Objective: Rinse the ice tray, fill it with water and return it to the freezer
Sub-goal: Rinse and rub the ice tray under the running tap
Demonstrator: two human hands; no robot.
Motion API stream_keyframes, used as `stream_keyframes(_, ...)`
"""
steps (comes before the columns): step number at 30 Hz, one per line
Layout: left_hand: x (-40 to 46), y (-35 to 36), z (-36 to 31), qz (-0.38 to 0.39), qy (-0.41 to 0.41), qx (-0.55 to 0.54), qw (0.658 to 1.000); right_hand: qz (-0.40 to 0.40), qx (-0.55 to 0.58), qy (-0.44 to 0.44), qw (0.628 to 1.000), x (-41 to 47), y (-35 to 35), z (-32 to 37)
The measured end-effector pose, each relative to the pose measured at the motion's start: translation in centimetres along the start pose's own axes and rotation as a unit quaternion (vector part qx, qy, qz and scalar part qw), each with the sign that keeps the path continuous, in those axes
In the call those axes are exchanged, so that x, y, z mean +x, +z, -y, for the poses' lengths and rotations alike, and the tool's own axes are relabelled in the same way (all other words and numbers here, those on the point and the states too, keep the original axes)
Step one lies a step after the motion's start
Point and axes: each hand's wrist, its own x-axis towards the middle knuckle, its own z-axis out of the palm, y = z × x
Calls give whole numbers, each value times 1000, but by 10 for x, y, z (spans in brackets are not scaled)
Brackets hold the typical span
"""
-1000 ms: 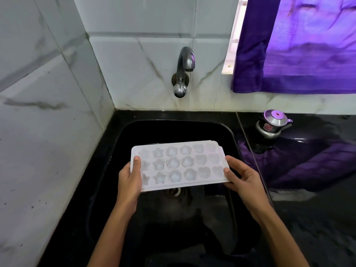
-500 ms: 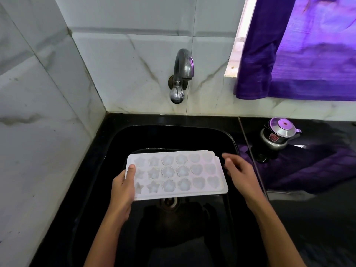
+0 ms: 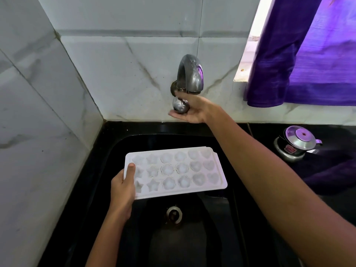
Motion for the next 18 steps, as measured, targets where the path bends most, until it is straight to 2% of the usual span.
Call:
stream_keyframes(10, 3, 1, 8, 0, -16, -9, 1000, -51, -61, 36, 996, 6, 13, 11)
stream_keyframes(18, 1, 1, 13, 9, -23, -15, 1000, 8, -75, 16, 997, 3, -6, 4)
